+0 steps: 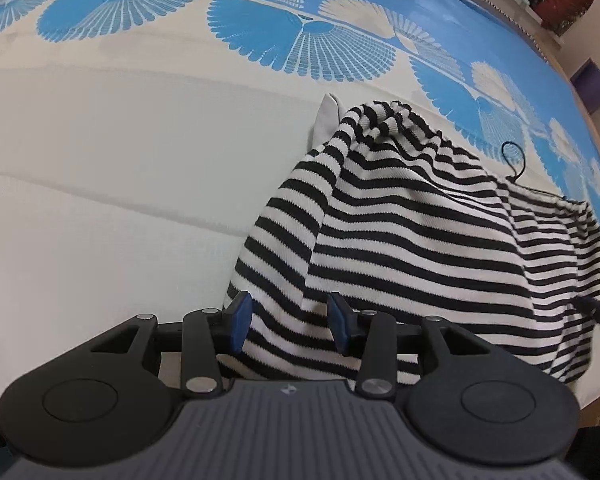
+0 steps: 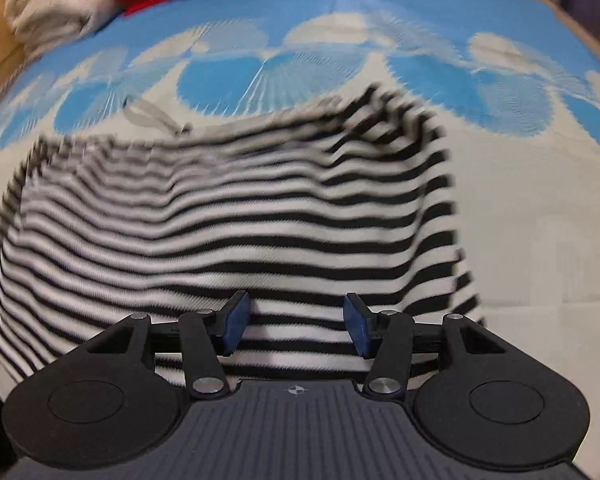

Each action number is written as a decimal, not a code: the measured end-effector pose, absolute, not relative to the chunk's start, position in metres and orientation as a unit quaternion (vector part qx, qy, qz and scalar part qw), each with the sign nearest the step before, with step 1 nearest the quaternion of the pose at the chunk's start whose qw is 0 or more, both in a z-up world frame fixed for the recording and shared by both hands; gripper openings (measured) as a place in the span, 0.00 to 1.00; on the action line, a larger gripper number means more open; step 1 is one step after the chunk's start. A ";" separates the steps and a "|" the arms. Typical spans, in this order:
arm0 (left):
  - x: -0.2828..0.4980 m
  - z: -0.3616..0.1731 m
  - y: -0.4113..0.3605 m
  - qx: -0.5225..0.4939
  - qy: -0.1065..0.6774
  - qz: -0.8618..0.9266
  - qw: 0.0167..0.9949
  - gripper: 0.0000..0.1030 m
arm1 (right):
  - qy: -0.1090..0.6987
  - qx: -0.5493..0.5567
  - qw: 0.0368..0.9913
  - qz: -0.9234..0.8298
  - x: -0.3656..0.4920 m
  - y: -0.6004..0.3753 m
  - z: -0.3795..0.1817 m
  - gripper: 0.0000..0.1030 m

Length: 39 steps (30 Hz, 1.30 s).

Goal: Fold small clothes

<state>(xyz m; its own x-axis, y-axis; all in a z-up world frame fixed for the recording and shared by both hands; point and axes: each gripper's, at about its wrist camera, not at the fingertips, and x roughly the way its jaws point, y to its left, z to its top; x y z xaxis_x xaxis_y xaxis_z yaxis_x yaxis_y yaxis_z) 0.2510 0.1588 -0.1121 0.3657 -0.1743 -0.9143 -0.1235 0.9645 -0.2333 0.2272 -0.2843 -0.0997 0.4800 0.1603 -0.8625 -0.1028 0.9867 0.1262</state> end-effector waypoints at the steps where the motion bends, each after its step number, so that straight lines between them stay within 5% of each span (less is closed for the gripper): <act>1: 0.250 -0.112 0.163 -0.147 0.564 -0.018 0.813 0.45 | 0.483 0.037 0.873 0.065 0.223 -0.289 -0.090 0.52; 9: 0.237 -0.118 0.202 -0.230 0.573 -0.018 0.786 0.52 | 0.339 0.083 0.937 0.010 0.178 -0.355 -0.023 0.53; 14: 0.243 -0.131 0.216 -0.286 0.582 -0.009 0.761 0.67 | 0.344 0.152 0.926 -0.031 0.156 -0.386 -0.027 0.53; 23: 0.267 -0.158 0.190 -0.294 0.613 -0.001 0.733 0.76 | 0.362 0.153 0.918 -0.054 0.157 -0.394 -0.039 0.53; 36: 0.284 -0.158 0.149 -0.209 0.586 -0.020 0.783 0.76 | 0.372 0.171 0.910 -0.066 0.159 -0.393 -0.045 0.53; 39: 0.286 -0.157 0.143 -0.197 0.584 -0.039 0.787 0.58 | 0.374 0.173 0.908 -0.071 0.160 -0.395 -0.046 0.53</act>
